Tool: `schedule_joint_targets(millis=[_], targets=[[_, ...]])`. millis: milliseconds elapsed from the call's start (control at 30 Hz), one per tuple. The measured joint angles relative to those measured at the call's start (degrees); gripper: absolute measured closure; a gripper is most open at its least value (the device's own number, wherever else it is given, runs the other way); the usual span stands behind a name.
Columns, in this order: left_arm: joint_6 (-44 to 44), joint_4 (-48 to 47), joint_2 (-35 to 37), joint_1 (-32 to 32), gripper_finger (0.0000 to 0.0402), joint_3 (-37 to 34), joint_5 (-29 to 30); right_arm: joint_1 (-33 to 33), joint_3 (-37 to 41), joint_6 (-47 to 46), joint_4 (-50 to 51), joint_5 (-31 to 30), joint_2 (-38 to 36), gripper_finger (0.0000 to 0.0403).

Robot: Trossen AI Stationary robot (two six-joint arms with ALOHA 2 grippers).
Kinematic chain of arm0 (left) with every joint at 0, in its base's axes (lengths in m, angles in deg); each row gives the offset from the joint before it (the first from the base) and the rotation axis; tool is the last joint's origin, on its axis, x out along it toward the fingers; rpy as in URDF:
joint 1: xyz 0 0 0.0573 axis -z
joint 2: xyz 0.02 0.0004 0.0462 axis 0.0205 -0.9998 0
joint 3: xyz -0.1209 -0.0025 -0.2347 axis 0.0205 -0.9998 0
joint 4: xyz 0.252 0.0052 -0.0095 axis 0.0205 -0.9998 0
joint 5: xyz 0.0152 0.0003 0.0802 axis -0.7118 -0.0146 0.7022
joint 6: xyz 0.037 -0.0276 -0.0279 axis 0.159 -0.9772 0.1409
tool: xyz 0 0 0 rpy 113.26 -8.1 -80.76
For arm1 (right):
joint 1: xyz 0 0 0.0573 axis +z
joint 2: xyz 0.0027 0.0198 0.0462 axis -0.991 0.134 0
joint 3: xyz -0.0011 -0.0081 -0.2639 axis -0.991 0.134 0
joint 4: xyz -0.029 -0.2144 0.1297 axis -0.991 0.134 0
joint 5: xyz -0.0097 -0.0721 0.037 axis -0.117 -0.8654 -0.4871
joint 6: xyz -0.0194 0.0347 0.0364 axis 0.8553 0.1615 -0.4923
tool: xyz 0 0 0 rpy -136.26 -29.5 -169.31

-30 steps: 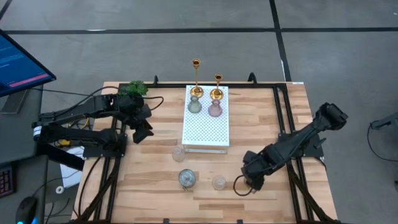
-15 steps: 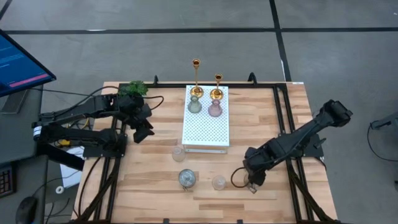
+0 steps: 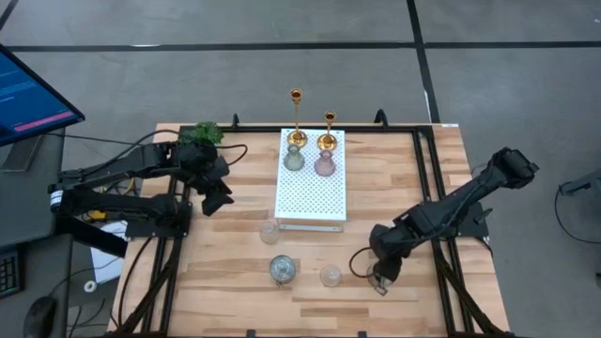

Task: Pick & Place candle stick holders
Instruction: Put the right silver scented candle on the shelf

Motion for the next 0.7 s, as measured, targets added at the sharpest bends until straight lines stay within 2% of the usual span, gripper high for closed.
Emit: schedule_joint_targets(millis=[100,167,400,533,700], targets=[[0.00,0.19,0.00,0.00,0.0229,0.00,0.02,-0.45,0.18,0.50,-0.79,0.82,0.04,0.0352],[0.00,0.21,0.00,0.02,0.0229,0.00,0.24,-0.82,0.25,1.22,-0.35,0.87,0.01,0.0387],[0.00,0.38,-0.01,0.00,0.0229,0.00,0.26,-2.62,-1.97,2.36,2.27,-0.84,-0.29,0.0398],[0.00,0.59,-0.01,0.02,0.0229,0.00,0.24,-4.64,-6.57,2.56,9.72,-4.86,-1.48,0.0401],[0.07,0.65,-0.02,0.02,0.0229,0.00,0.24,-7.89,-13.58,4.42,19.11,-5.55,-3.08,0.0402]])
